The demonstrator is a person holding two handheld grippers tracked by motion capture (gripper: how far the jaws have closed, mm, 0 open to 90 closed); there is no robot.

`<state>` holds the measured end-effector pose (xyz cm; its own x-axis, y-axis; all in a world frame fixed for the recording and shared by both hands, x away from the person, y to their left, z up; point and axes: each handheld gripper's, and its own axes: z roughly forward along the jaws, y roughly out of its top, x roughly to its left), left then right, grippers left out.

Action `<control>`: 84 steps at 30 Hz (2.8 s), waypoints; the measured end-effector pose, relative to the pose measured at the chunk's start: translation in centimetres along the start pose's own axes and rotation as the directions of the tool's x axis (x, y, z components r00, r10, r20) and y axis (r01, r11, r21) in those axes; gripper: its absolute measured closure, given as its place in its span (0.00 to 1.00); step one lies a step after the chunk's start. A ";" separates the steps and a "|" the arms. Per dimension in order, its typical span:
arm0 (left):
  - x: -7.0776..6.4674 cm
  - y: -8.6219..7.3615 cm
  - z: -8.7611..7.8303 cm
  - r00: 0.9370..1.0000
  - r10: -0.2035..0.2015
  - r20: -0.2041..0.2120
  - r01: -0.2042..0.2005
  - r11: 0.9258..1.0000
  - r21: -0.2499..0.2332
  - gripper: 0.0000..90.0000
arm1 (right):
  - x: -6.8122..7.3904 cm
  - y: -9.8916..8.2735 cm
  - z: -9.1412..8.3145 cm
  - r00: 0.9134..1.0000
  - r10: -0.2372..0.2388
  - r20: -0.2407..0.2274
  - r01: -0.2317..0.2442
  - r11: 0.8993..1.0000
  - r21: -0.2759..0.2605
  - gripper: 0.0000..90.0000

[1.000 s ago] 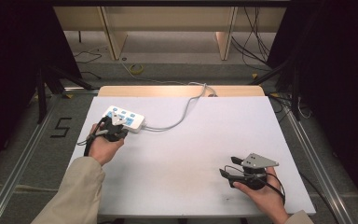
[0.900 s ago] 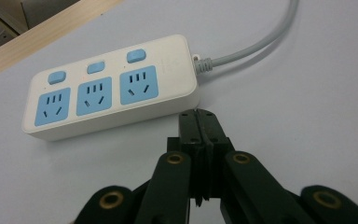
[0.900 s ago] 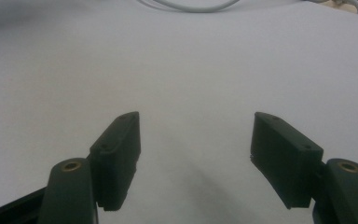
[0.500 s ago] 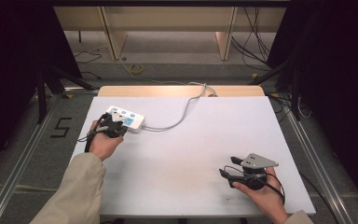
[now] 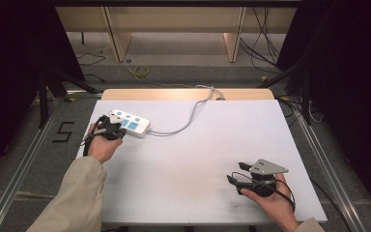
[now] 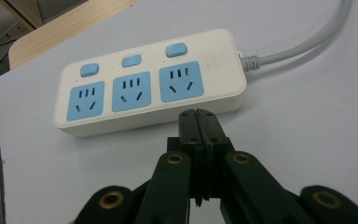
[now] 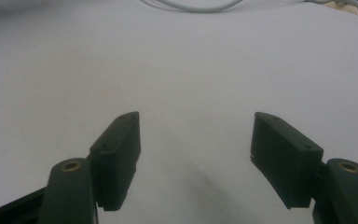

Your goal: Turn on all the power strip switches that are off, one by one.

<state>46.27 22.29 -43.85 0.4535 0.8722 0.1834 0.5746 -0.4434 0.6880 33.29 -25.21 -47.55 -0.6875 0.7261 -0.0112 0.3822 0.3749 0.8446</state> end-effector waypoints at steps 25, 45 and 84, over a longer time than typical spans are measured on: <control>0.4 2.8 2.0 0.999 0.036 0.007 -0.036 0.999 0.006 1.00 | 0.1 0.0 -0.1 1.000 -0.001 -0.003 0.001 1.000 -0.004 0.38; 0.2 3.9 3.8 0.999 0.046 0.009 -0.046 0.998 0.035 1.00 | -0.1 -0.1 -0.2 1.000 0.003 -0.006 -0.003 1.000 -0.006 0.38; 0.9 5.8 6.0 0.999 0.032 0.022 -0.033 0.999 0.042 1.00 | -0.1 -0.2 -0.2 1.000 0.003 -0.002 -0.003 1.000 -0.008 0.37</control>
<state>54.11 19.24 -43.87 0.4866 0.8527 0.1903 0.5870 -0.4804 0.6517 33.16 -25.53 -47.62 -0.6877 0.7259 -0.0072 0.3795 0.3679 0.8489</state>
